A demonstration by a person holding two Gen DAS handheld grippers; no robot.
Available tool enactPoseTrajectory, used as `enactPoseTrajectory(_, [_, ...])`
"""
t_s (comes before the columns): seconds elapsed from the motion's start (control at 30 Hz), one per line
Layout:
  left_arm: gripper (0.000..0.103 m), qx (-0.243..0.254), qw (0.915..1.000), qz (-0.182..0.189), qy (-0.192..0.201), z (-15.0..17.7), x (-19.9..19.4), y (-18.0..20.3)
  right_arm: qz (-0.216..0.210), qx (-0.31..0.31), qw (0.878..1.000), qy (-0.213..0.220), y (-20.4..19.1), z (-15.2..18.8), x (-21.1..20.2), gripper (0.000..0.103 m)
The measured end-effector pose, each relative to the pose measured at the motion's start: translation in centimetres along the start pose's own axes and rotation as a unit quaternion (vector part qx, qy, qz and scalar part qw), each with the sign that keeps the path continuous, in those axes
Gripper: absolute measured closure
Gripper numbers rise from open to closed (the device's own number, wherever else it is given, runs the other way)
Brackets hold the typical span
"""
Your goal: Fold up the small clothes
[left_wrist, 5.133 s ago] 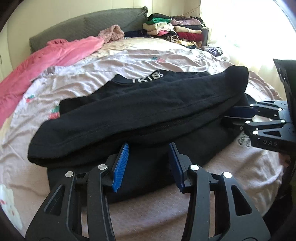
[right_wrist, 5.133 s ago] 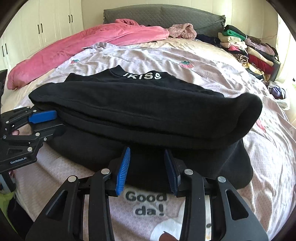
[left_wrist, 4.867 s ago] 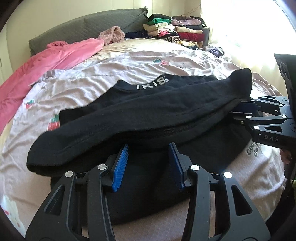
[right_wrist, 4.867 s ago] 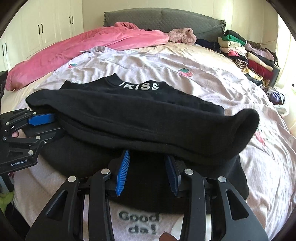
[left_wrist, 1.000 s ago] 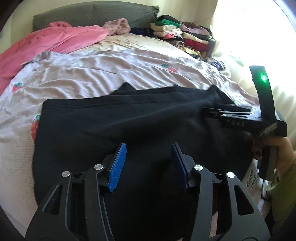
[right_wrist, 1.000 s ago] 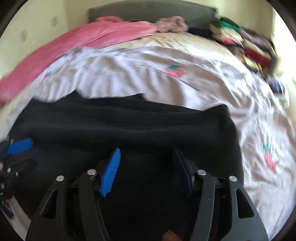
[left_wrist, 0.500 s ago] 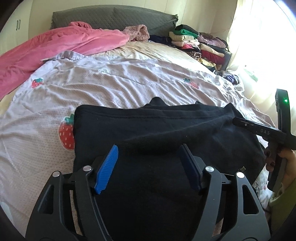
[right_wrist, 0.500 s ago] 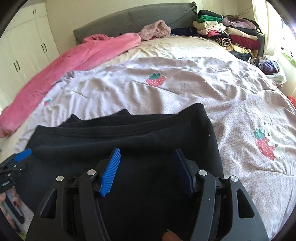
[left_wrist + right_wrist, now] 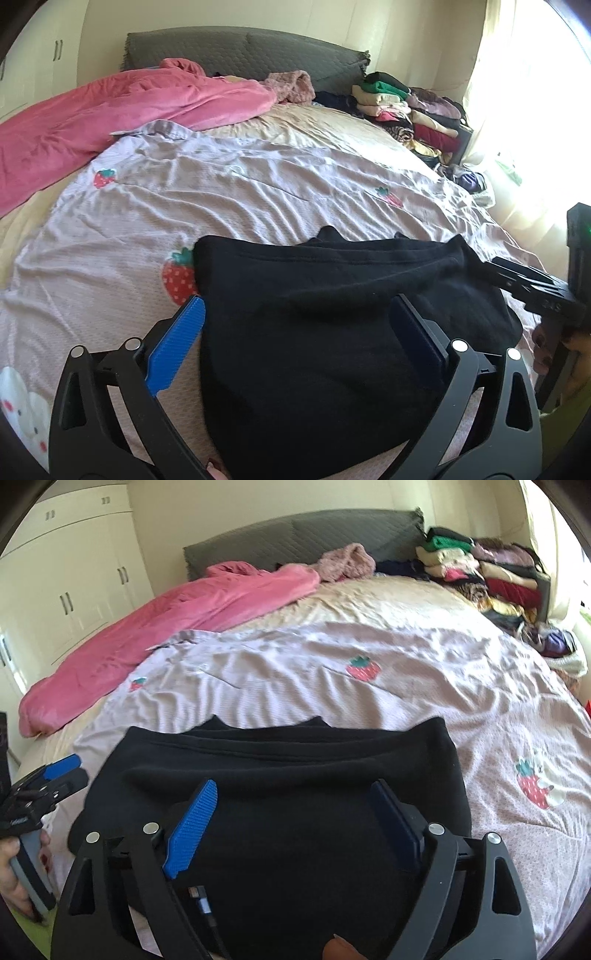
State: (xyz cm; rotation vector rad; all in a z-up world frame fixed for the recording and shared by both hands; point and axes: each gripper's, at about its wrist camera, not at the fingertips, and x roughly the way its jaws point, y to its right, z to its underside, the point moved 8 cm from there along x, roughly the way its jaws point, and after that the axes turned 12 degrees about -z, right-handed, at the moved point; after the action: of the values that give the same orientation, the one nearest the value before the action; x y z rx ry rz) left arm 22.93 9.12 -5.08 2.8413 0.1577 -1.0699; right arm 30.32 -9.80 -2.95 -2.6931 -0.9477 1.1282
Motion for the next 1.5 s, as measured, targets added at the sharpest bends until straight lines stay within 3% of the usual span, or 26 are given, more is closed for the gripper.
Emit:
enactPoseTrajectory(0.47, [0.01,-0.028,0.9991,-0.031,-0.002,-0.7,-0.9,-3.9,-0.037,-0.054,0.998,-0.008,-7.0,1.0,0.0,0.019])
enactPoseTrajectory(0.8, [0.01,-0.021,0.998,-0.058,-0.014,-0.4,-0.2,-5.2,-0.048,-0.084,0.995,-0.031,-10.4,3.0,1.5,0.019])
enactPoseTrajectory(1.5, [0.01,-0.029,0.9948,-0.088,-0.042,0.3,2.4,-7.6,-0.073,-0.185,0.976,-0.093,-17.0,7.6,6.1,0.019])
